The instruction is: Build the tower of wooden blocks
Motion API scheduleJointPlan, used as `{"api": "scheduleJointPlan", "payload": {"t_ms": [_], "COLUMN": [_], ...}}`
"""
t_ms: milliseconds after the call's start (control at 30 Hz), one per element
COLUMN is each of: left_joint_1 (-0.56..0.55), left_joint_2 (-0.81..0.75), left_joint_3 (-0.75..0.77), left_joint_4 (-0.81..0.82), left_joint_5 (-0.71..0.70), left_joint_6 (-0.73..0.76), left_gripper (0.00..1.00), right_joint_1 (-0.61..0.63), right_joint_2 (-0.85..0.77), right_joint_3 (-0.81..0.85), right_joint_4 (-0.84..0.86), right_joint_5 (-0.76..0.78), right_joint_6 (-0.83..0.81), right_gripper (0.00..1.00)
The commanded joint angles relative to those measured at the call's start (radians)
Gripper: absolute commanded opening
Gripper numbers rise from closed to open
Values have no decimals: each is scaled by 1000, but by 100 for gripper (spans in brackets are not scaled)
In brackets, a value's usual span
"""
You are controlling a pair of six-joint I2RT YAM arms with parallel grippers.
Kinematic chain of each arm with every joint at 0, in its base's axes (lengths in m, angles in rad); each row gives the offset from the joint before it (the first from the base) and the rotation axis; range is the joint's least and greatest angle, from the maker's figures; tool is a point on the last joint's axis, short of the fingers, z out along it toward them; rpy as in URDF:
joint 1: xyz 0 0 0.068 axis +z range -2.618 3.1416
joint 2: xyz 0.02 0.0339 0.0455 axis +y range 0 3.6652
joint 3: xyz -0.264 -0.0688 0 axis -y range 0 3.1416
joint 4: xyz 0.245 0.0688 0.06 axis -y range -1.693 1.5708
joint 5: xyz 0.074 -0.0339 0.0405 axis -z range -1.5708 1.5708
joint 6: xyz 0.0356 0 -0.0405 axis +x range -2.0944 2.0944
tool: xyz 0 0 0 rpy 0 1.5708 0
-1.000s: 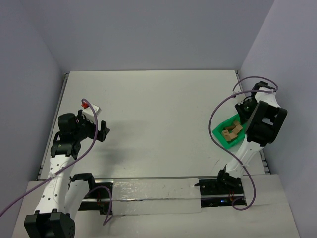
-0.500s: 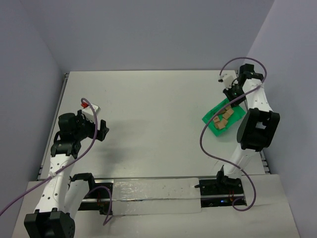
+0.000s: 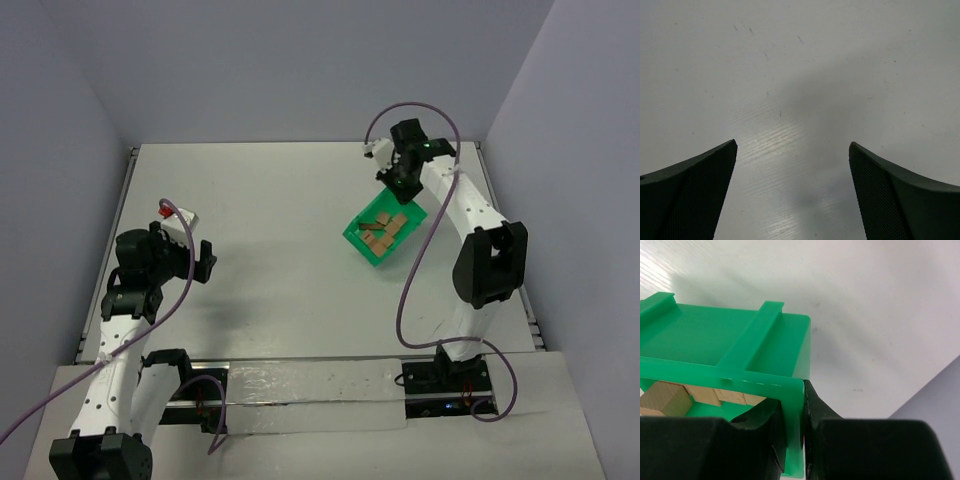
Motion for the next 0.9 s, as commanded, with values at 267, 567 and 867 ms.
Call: {"api": "scheduleJointPlan", "payload": {"t_ms": [267, 567, 867], "left_joint_1": [-5, -5, -5], "left_joint_2": [-24, -16, -13], "left_joint_3": [32, 24, 24], "left_joint_4": [52, 59, 60], "left_joint_5": [-30, -36, -35], "left_joint_6": [-22, -24, -27], "left_gripper": [99, 99, 99], "right_joint_1": [267, 418, 550], "right_joint_2": [15, -29, -66], "right_joint_3": [-36, -187, -353], "right_joint_4": [266, 539, 894], "right_joint_5": [361, 651, 888], "right_joint_6": [183, 142, -22], "right_gripper": [0, 0, 0]}}
